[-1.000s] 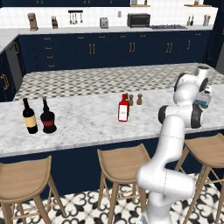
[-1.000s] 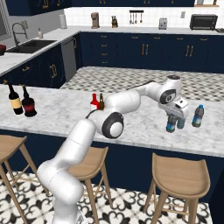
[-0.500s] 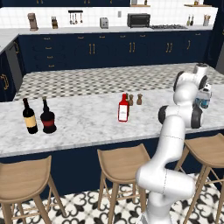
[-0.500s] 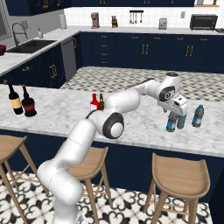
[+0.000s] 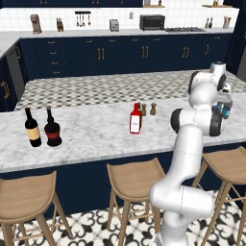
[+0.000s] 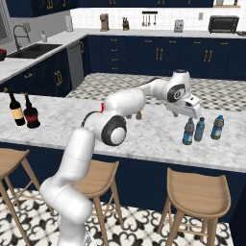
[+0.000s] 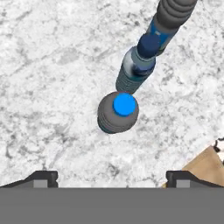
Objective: Move the plastic bottles in the middle to the plastics group, and the glass bottles in the middle to the glass group.
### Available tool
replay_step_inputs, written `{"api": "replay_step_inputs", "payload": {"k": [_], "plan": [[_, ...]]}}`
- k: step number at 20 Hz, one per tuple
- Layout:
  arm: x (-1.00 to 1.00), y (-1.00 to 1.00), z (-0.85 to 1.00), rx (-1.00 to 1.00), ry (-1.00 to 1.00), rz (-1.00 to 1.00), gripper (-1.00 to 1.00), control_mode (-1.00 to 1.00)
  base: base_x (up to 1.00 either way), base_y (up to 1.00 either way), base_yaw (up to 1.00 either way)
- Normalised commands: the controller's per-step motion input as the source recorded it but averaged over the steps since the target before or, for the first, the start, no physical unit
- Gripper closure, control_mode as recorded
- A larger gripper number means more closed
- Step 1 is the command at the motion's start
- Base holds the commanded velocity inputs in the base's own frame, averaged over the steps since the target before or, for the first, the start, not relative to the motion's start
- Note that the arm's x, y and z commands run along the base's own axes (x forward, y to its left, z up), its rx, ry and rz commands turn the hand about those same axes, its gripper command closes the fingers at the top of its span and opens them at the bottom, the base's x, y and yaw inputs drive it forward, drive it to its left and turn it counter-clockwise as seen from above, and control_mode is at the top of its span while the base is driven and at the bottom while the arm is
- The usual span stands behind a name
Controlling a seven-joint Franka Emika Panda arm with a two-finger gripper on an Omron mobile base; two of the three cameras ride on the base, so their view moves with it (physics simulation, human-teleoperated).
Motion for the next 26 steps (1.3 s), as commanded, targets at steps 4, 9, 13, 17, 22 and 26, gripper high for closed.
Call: {"api": "replay_step_inputs", "payload": {"k": [4,9,13,17,22,26], "plan": [[-0.44,0.92,-0.19,-0.08,-0.01,0.00,-1.00,-1.00,0.00,0.00,0.00],[-0.39,0.82,-0.04,0.01,0.03,0.00,-1.00,-1.00,0.00,0.00,0.00],[-0.51,0.75,0.18,0.08,0.00,0.08,-1.00,-1.00,0.00,0.00,0.00],[-0.39,0.83,0.32,0.02,0.03,0.19,-1.00,-1.00,0.00,0.00,0.00],[-0.09,0.84,0.41,0.01,0.01,0.34,-1.00,-1.00,0.00,0.00,0.00],[0.00,0.88,0.47,0.01,0.00,0.22,-1.00,-1.00,0.00,0.00,0.00]]}}
